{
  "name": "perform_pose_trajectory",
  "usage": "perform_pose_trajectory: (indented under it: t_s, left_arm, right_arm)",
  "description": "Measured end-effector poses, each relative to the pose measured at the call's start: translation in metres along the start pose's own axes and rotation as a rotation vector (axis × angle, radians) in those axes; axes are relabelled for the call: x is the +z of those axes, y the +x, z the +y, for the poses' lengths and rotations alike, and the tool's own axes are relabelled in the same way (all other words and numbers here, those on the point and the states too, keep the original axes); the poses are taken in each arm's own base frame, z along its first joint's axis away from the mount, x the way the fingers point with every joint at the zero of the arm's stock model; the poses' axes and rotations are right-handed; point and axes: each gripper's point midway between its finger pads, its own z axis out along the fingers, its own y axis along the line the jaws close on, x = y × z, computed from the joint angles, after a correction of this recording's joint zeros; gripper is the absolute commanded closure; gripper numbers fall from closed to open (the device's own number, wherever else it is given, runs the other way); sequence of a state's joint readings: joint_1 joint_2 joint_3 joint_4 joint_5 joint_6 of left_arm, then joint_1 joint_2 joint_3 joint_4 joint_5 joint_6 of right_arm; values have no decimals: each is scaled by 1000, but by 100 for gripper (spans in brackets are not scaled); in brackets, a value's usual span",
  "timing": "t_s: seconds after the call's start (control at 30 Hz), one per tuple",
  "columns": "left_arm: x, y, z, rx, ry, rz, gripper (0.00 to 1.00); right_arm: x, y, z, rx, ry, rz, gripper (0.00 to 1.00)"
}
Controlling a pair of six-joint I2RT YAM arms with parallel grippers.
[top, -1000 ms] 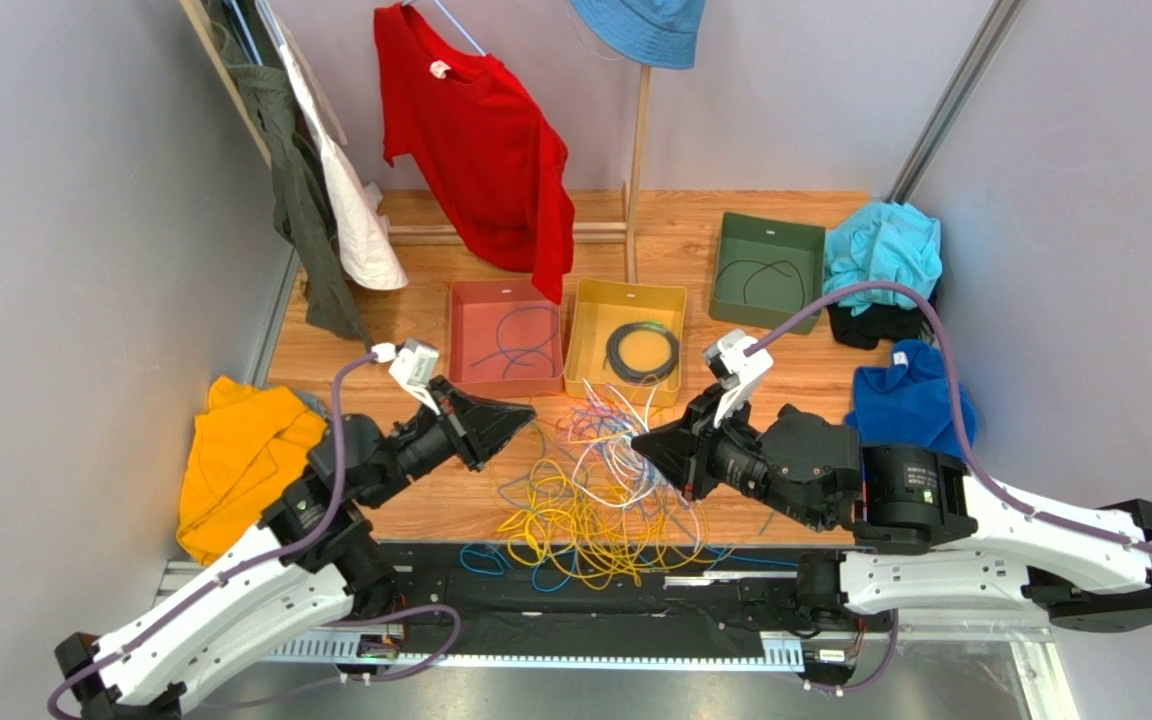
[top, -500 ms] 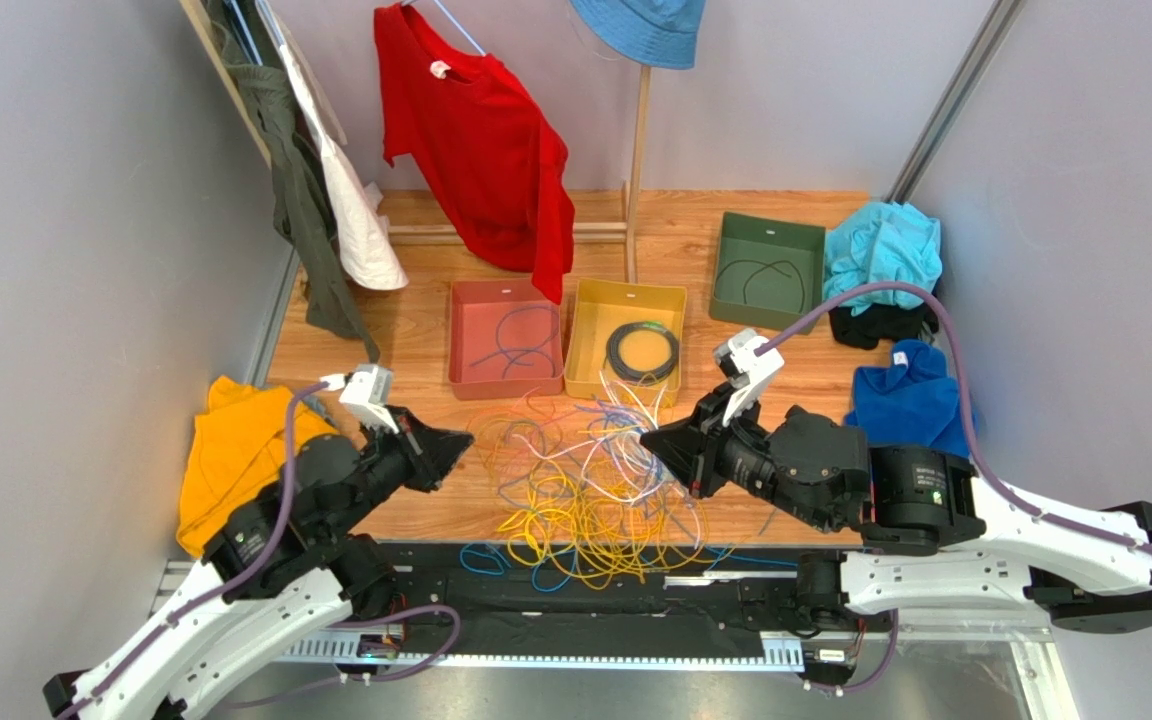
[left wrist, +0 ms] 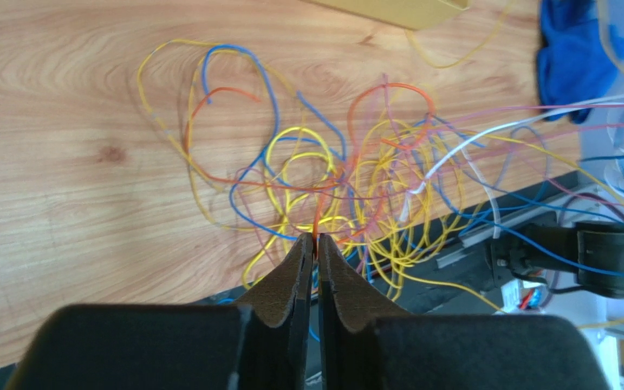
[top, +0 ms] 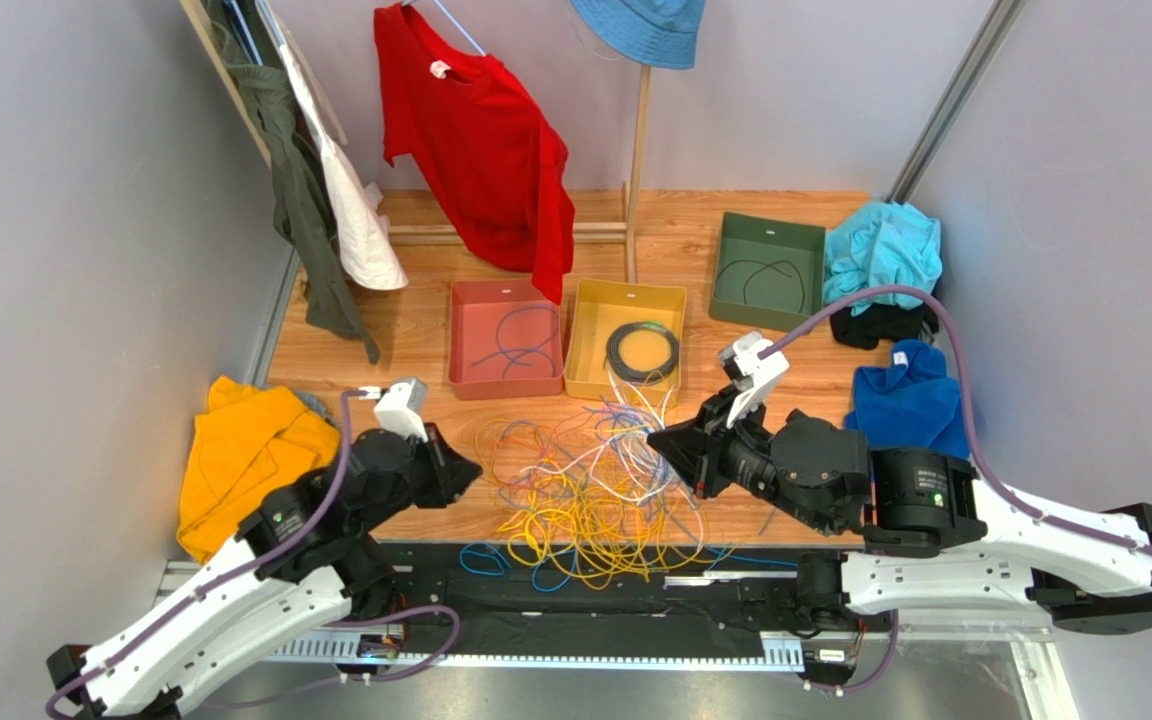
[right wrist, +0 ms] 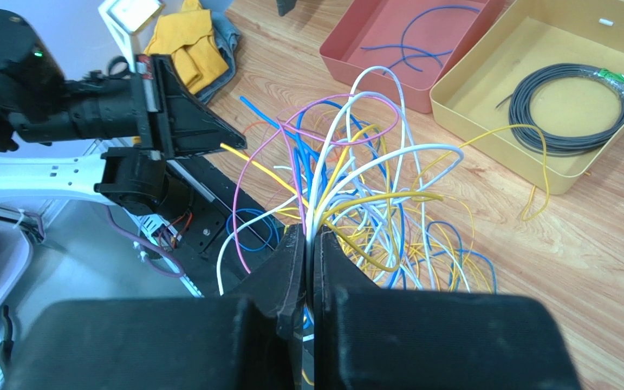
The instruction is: Untangle the cables
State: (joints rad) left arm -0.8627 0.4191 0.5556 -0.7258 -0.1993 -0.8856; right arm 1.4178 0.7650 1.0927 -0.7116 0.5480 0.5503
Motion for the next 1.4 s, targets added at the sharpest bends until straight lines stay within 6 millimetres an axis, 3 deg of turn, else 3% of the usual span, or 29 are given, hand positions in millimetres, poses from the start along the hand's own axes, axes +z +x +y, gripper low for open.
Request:
perform_pose_trajectory:
  t_s: [0.03, 0.1, 0.13, 0.2, 0.37, 0.43, 0.5, 0.67, 0.8, 0.93, 1.13, 1.27, 1.4]
  left_arm:
    - [-3, -3, -3, -5, 22, -16, 44]
    - [-6, -5, -7, -8, 48, -30, 25]
    - [-6, -5, -7, -10, 50, -25, 4]
    - [-4, -1, -6, -1, 41, -7, 2]
    - [0, 1, -5, -1, 26, 11, 2]
    - [-2, -1, -10, 3, 50, 4, 9]
    - [-4, -7, -24, 3, 117, -17, 12]
    - [-18, -30, -83, -6, 393, -99, 16]
    - [-26, -34, -121, 16, 558, -109, 16]
    - [-16, -28, -139, 50, 601, -78, 17]
    - [2, -27, -146, 85, 590, -86, 18]
    - [8, -33, -150, 114, 595, -118, 30]
    - [17, -33, -150, 137, 577, -129, 57]
  right_arm:
    - [1, 1, 0, -3, 3, 4, 100]
    - [4, 4, 0, -10, 8, 13, 100]
    - [5, 5, 1, -14, 11, 18, 100]
    - [8, 9, 1, -22, 15, 30, 100]
    - [14, 14, 3, -34, 23, 50, 100]
    - [15, 15, 2, -35, 25, 48, 100]
    - [17, 18, 0, -39, 32, 44, 100]
    - [25, 29, -3, -56, 48, 58, 100]
    - [32, 32, 1, -63, 49, 63, 100]
    - [38, 35, 5, -69, 46, 72, 100]
    - [39, 36, 10, -62, 21, 79, 100]
    - [39, 37, 14, -59, 0, 88, 100]
    - [37, 39, 17, -56, -19, 99, 100]
